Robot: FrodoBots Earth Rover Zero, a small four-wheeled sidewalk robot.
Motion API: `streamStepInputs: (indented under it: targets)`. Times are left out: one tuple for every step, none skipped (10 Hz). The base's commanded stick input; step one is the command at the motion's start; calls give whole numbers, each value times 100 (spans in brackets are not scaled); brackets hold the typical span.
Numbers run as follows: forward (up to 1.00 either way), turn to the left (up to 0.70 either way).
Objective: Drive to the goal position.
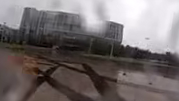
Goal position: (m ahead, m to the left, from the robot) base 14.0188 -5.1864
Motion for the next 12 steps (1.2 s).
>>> streamStepInputs:
  targets:
    - [70, 0]
    - [70, 0]
    - [70, 0]
    - [70, 0]
    - [70, 0]
    - [70, 0]
    - [70, 0]
    - [70, 0]
    - [70, 0]
    - [70, 0]
    - [70, 0]
    - [70, 0]
